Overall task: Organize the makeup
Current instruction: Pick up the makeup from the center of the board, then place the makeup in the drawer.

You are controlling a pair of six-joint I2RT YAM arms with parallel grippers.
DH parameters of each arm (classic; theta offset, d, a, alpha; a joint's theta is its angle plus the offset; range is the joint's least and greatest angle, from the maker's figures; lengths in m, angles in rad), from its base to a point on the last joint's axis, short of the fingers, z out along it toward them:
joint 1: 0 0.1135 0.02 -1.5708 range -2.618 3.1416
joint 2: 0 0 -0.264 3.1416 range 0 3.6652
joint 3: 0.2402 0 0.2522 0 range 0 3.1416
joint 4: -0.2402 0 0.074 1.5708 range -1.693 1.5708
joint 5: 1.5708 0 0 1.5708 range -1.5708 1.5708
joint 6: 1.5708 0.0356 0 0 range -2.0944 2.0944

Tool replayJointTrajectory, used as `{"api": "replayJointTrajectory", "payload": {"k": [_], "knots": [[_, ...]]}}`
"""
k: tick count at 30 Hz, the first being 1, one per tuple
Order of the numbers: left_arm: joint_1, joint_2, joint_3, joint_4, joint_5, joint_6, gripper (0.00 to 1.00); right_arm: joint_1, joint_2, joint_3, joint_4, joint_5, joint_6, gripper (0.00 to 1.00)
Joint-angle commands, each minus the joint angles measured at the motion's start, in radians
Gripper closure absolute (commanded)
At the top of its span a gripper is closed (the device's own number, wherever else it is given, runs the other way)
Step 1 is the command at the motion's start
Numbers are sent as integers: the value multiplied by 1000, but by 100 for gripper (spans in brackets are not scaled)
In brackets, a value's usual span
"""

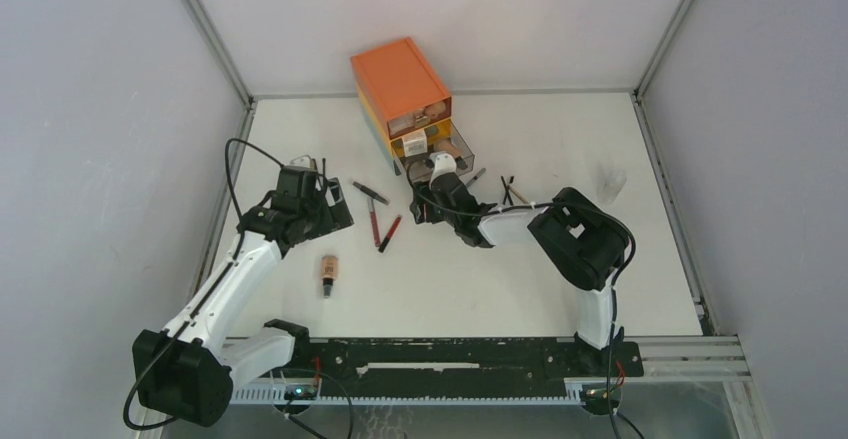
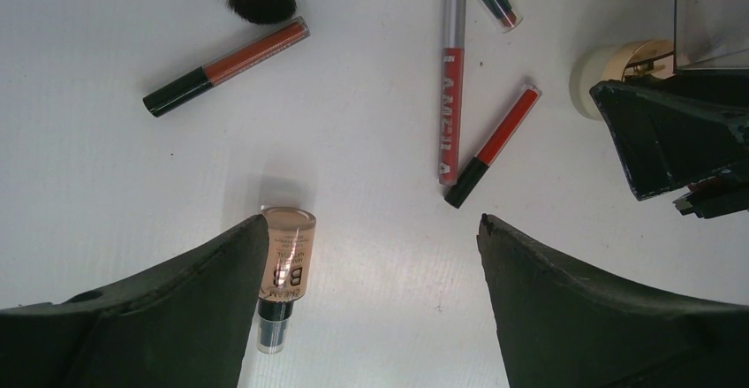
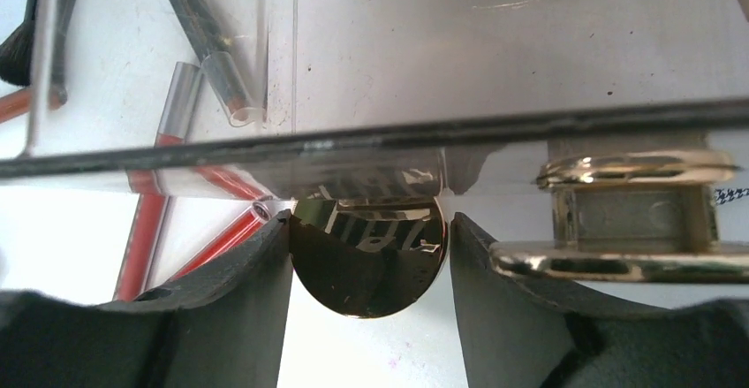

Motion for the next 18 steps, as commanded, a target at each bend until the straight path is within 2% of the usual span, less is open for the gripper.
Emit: {"api": "replayJointTrajectory", "payload": {"k": [1,7,12,15,18], "knots": [[-3,1,21,29,0,-9,8,14,-87,-18,23,-1,-30,55],[-4,3,30,30,-9,-2,8,22,-299,-126,-19,-66,-49,69],[-3,11,34,40,-5,2,8,24,-507,-184,-102,-71,-86,76],[-4,19,34,50,5,2,8,2,-590,-168,-136,-70,-109,80],[-4,29,33,51,8,4,8,-41,-587,-74,-223,-82,-102,81]]}}
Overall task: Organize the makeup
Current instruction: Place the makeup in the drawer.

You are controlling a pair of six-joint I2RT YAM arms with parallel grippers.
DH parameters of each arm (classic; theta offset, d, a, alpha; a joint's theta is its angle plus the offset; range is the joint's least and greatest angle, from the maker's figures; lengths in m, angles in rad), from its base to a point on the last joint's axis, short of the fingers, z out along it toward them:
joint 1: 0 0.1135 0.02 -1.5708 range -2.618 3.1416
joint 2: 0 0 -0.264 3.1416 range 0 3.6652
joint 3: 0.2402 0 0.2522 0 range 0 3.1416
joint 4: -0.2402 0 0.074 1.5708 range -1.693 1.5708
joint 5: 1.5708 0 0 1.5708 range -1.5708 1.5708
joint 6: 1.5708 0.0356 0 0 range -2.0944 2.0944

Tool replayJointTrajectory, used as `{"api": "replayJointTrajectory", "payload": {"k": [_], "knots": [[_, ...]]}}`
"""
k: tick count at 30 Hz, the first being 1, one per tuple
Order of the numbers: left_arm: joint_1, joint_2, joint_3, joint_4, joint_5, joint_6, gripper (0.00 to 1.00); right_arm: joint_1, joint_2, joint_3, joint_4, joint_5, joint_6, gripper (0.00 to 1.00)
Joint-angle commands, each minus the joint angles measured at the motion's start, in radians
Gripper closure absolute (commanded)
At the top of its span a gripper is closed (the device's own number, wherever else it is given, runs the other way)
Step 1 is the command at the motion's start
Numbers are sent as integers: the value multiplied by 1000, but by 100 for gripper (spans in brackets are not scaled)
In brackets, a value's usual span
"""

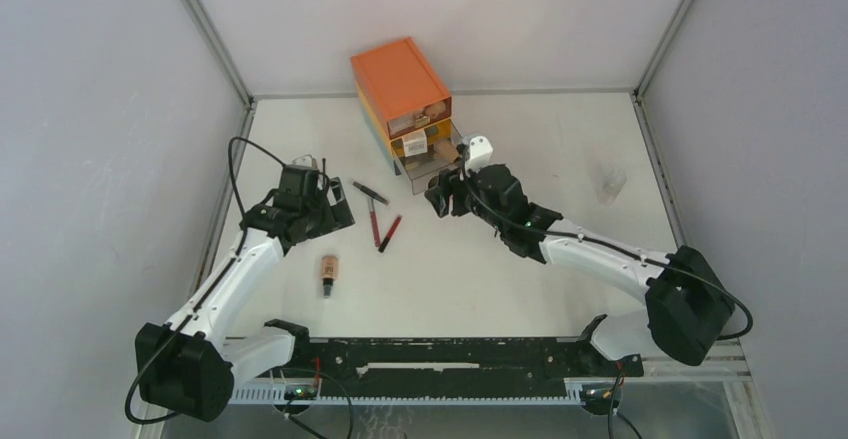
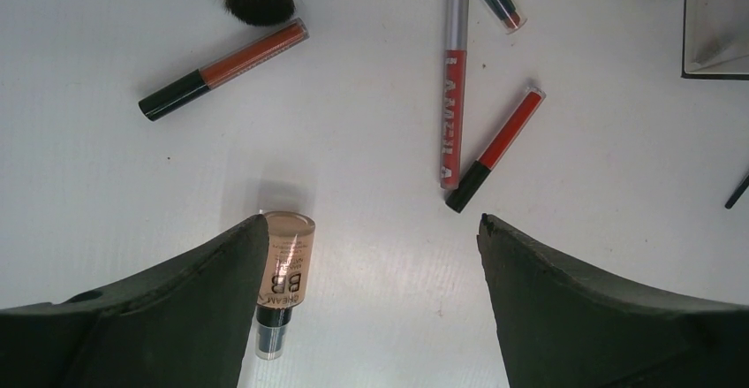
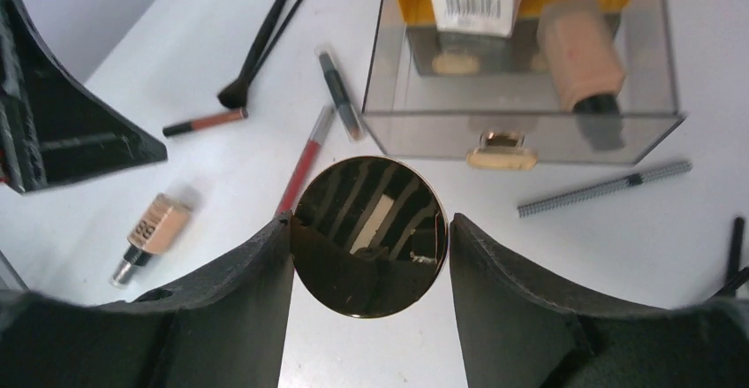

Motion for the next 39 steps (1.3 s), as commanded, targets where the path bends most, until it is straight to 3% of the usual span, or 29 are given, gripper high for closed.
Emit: {"api": "replayJointTrajectory", "payload": {"k": [1,16,30,33,39], "knots": [[-4,8,30,40,8,4,8,-56,-11,145,-72,-22,-24,82],[-3,8,25,30,-7,6,7,-156,366,542,-150,-112,13,81],[-2,19,30,17,-24,10,7,-194,553,663,-162,-105,26,80],[-1,23,31,14,-24,8,7,-199,585,703,-177,-100,13,75],[-2,25,28,9,-26,6,7,-198,605,735,-184,-65,-14,40]]}}
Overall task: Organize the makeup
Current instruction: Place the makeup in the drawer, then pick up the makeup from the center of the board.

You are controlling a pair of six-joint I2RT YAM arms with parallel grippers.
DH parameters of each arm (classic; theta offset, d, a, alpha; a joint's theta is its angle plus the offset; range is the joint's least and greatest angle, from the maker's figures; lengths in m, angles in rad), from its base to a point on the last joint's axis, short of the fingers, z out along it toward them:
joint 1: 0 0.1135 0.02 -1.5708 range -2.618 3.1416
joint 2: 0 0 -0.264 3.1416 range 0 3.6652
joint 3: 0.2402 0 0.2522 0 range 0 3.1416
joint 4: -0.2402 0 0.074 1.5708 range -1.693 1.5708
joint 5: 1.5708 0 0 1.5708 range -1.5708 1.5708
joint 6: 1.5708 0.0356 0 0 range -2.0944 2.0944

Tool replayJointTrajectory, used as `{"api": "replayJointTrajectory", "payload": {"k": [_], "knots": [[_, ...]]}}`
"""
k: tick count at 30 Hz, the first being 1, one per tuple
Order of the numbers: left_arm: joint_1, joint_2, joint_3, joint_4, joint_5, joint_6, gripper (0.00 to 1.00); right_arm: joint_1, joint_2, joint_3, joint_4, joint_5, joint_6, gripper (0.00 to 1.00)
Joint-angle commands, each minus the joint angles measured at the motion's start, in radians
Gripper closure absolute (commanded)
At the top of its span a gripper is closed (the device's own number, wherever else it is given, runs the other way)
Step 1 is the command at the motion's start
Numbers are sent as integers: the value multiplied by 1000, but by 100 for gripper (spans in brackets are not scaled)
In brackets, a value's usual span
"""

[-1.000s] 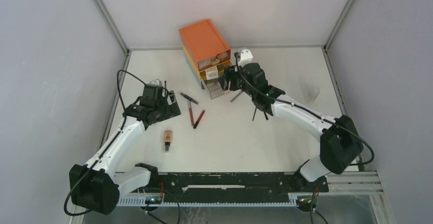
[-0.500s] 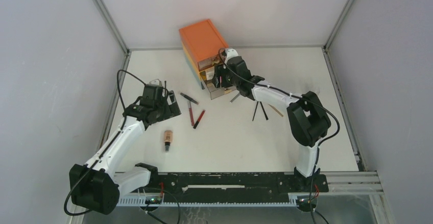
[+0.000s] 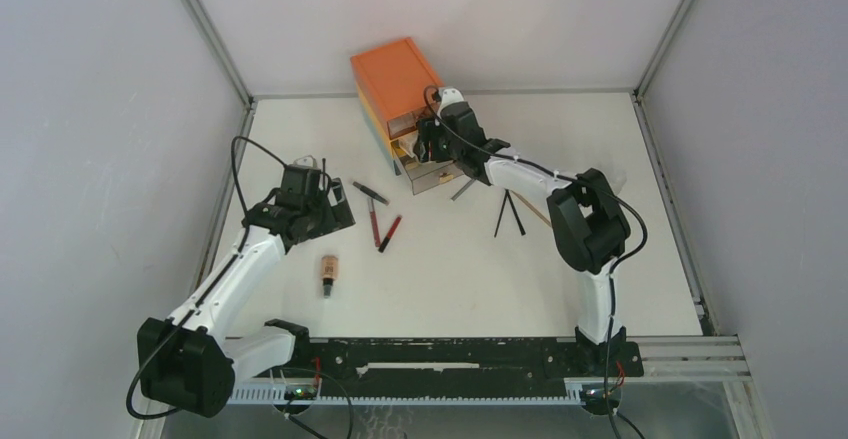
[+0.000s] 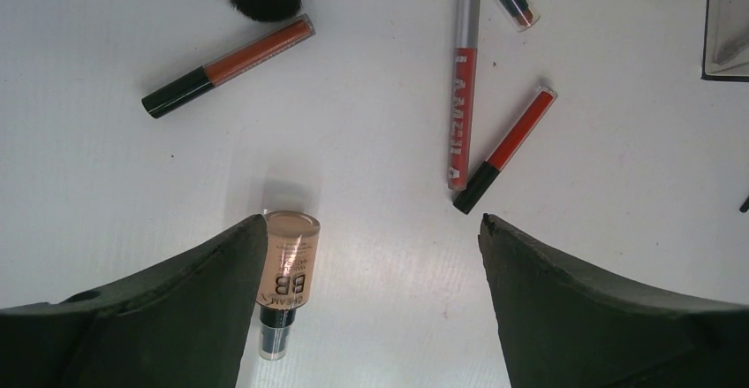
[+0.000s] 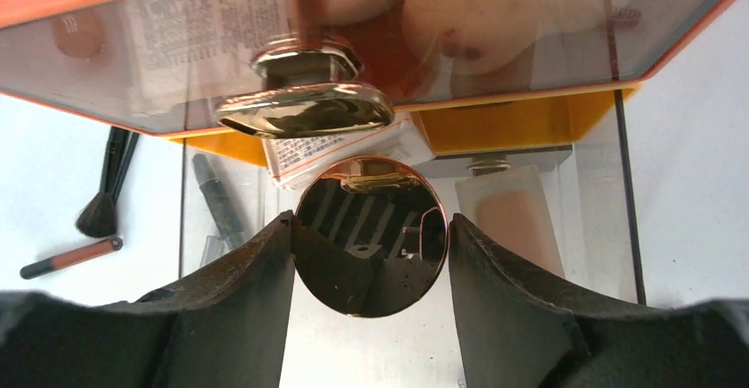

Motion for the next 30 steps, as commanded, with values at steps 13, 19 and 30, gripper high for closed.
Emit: {"api": "replayJointTrajectory", "payload": {"k": [13,19,30], "knots": [[-6,30,-2,-13,-31,-10,5,19,-259,-116,84,19,-32,15],[-42,95,-34,-15,-64,-59,11,40,-410,-202,68,12,-33,15],[-58,154,-176,16,-149,-191,31,38,-617,-350,40,39,7,15]]}}
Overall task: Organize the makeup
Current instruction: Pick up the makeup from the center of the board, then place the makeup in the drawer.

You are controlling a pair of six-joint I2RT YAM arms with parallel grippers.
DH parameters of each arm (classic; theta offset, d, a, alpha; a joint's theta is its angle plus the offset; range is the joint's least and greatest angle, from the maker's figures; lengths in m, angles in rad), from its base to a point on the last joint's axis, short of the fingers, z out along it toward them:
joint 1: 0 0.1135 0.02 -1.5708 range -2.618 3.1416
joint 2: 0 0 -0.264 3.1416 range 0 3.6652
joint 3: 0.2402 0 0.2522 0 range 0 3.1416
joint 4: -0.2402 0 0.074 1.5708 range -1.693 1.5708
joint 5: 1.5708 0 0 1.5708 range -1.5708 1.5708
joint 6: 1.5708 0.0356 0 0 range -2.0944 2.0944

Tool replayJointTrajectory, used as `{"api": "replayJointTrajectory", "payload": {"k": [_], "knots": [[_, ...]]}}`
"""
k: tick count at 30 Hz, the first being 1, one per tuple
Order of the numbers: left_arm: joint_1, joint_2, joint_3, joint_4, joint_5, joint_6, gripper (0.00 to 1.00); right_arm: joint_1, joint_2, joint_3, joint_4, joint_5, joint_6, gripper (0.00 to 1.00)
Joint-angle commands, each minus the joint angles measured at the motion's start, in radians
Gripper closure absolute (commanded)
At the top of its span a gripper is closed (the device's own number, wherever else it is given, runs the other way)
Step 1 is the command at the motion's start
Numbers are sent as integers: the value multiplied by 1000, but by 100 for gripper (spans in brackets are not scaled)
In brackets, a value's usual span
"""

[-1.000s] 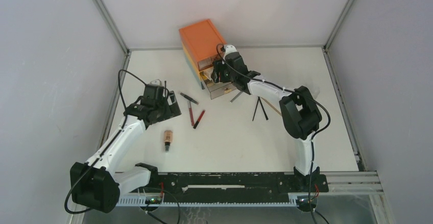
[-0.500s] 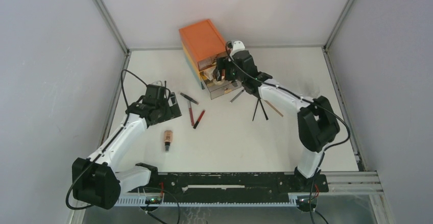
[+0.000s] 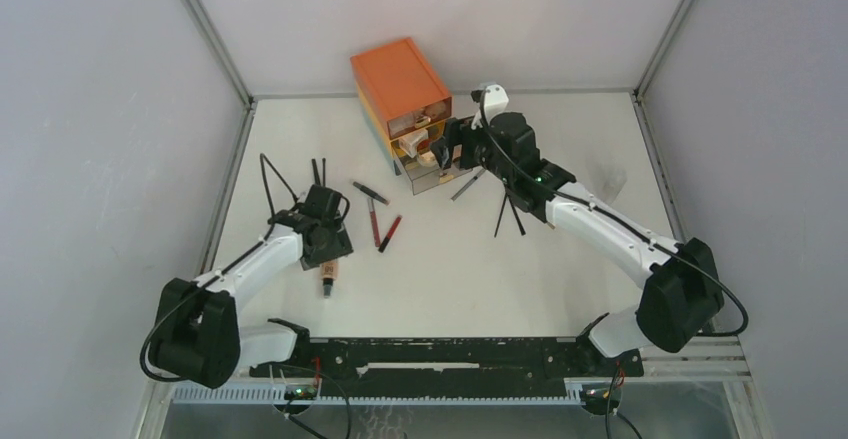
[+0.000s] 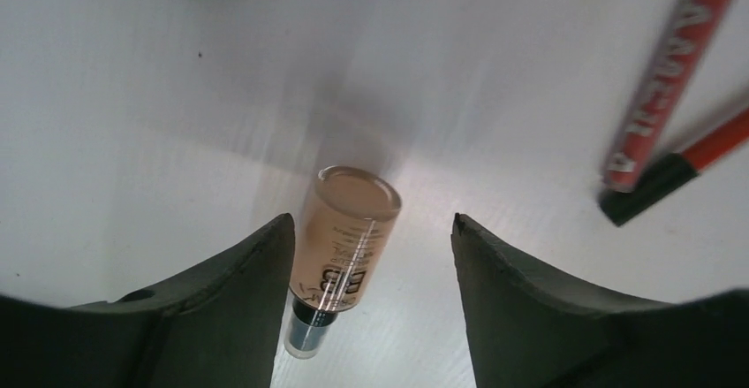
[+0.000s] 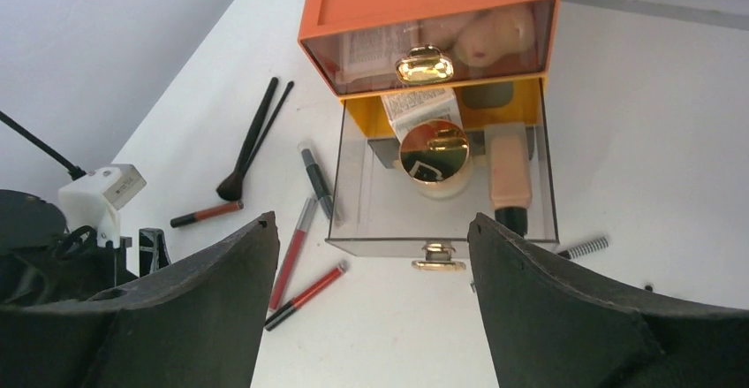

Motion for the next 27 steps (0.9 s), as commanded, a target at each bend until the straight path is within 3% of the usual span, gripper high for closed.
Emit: {"api": "replayJointTrajectory", "payload": {"k": [1,4,7,10,17,22,27], "knots": [[-4,33,-59,46,-16,-65,33,-3,-77,-30,7,24,17,15],[-5,66,-84,71,-1,-80,43,-6,-98,-45,2,30,17,15],[-11,64,-87,76,3,-87,63,-8,-107,-50,-7,38,20,15],[-25,19,-54,63,10,-74,76,-9,-117,-59,-8,39,23,15],[-105,-74,236,28,94,-22,78,-31,-172,-97,-21,57,34,15],[-115,39,517,55,188,33,75,-65,-242,-136,-41,81,40,15],[-115,224,737,127,314,-11,75,-70,-296,-167,-80,110,42,15]]}}
